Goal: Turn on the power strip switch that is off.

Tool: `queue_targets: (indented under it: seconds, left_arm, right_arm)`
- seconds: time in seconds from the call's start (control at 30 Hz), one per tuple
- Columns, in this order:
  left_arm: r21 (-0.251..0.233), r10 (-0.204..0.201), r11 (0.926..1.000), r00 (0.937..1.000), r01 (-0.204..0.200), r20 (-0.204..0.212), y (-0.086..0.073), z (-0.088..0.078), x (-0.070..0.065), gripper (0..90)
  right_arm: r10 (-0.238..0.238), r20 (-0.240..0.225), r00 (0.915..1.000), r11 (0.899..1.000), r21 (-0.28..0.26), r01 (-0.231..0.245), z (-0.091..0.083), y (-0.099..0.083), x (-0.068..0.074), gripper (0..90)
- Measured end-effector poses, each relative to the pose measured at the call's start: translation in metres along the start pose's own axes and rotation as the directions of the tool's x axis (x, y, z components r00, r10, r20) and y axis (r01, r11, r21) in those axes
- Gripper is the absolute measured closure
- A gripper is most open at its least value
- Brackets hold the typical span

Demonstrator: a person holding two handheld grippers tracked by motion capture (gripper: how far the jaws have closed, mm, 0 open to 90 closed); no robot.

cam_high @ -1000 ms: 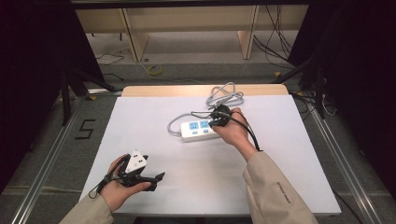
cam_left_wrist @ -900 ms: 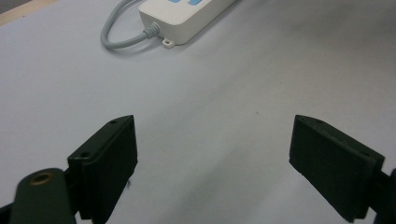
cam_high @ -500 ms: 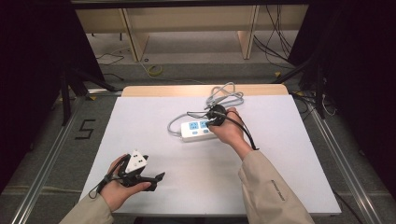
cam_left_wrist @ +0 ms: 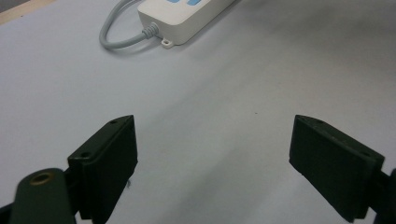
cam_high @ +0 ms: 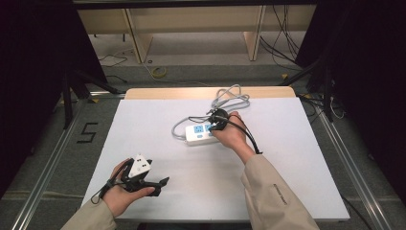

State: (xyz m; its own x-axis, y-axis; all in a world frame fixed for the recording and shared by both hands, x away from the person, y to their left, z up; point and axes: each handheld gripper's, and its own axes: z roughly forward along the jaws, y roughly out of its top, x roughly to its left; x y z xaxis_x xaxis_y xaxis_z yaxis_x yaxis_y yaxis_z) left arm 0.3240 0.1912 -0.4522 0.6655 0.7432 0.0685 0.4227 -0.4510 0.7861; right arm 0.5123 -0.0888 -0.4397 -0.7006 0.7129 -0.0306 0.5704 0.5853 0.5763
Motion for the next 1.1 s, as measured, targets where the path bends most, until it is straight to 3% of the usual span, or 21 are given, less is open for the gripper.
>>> queue_targets:
  seconds: [1.1]
  left_arm:
    - [0.0, 0.001, 1.0, 1.0, -0.001, 0.0, 0.0, 0.0, 0.0002, 14.8]
  right_arm:
    - [-0.021, 0.015, 0.9997, 0.999, 0.049, 0.021, 0.0063, 0.0053, 0.0013, 90.0]
